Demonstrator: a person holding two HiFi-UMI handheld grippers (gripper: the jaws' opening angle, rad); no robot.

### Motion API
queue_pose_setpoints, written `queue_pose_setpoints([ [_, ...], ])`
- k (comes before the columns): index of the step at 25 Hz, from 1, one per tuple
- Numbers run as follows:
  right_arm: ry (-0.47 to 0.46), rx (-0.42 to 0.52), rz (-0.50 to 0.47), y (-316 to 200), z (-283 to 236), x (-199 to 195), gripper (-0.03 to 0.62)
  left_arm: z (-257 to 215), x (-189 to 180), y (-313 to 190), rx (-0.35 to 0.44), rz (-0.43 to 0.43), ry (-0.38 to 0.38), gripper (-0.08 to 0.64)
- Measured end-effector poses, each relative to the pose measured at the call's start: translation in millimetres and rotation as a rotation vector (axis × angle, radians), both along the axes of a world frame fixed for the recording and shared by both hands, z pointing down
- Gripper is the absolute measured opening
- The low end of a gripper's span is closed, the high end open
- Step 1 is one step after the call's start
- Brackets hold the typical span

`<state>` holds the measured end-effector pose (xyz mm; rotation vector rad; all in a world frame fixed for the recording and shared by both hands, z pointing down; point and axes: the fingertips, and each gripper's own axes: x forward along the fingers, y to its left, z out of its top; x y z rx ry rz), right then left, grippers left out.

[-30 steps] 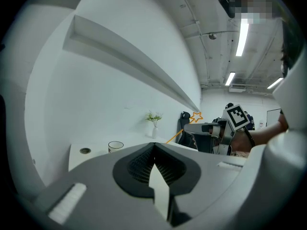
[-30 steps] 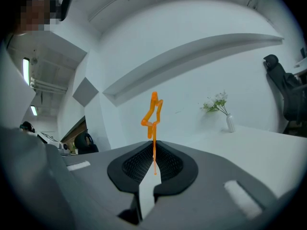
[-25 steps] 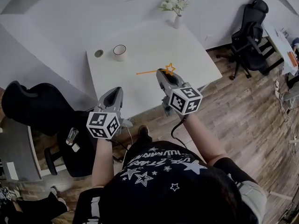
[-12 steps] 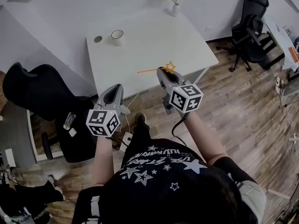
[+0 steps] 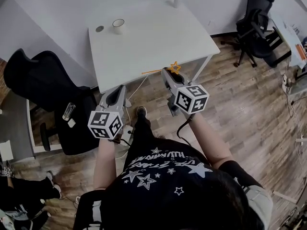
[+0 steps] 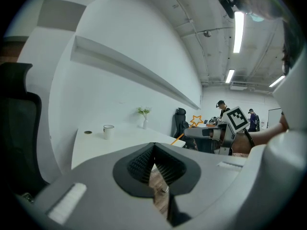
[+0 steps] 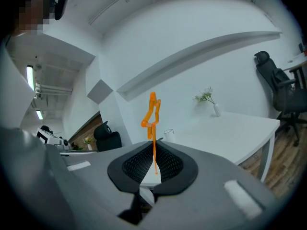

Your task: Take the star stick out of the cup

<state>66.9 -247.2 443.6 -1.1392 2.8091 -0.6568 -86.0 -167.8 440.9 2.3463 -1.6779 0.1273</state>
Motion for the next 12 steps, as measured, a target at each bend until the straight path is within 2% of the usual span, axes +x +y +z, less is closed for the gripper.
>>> queue_pose_setpoints([
  [12,0.012,-0.023,-0.005,35.2,10.2,17.1,0.031,6.6,18.2,34.8,-0.01,-0.002,-0.002,0.003],
])
